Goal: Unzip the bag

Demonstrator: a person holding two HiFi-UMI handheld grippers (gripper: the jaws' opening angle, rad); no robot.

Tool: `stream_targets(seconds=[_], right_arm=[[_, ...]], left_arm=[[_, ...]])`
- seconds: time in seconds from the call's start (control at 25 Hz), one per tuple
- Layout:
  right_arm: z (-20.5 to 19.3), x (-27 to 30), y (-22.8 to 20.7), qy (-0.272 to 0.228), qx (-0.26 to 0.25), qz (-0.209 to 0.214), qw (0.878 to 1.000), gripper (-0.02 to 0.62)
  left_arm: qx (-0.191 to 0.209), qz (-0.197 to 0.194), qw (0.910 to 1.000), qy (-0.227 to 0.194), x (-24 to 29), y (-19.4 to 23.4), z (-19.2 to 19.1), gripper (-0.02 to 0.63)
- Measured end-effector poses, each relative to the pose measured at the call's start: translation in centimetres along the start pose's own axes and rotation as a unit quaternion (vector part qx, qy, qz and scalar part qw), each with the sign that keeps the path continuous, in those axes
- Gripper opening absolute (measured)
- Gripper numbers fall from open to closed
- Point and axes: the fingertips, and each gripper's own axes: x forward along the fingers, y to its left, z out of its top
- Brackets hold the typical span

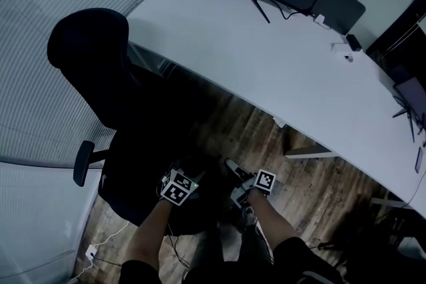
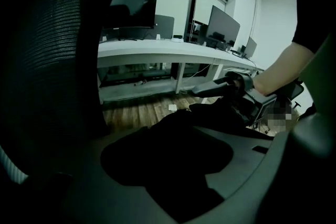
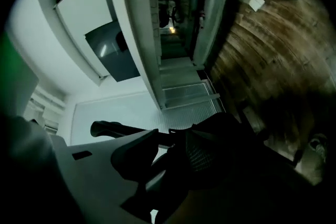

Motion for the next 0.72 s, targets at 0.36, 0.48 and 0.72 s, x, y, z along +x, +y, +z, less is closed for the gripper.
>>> stream_targets(seconds=[0.36,0.48,0.72], right_arm=[[-0.1,1.9,-2.9,0.03,0.023,0.005,0.999,0.14],[0.2,2.5,-3.3,0.024,0.038,0.02,0.999,0.14],[0.3,3.6,-2.7,0.047,-0.002,0.03,0.998,0.126]], left_arm=[[0.008,0.0,1.0,-0.003,0.9,0.0,-0.3,0.232],[0.017,0.007,0.9998,-0.005,1.2,-0.1,-0.5,0.232],[0.023,0.014,0.9996,0.004,1.8,-0.2,-0.8,0.232]])
